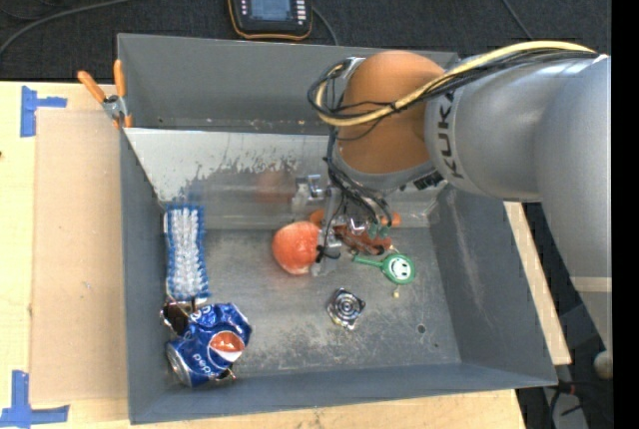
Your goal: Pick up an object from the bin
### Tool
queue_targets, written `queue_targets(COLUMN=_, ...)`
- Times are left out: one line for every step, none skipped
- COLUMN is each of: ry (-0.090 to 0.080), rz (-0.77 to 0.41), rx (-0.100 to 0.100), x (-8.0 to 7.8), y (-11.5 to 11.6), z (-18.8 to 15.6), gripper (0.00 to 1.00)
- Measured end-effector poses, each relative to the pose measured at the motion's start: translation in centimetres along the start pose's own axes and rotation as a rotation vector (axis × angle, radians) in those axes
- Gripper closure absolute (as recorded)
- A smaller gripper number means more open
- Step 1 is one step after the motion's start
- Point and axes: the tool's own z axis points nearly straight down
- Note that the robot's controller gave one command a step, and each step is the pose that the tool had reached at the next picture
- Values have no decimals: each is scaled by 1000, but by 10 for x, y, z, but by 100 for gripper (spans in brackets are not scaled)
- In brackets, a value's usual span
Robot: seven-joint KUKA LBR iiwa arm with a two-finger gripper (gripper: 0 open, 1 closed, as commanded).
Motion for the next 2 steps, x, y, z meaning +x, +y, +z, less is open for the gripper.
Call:
queue_targets(ry=-3, rz=46, rx=-1, x=-1, y=2, z=50, gripper=0)
queue_targets(ry=-6, rz=85, rx=-1, x=0, y=6, z=50, gripper=100)
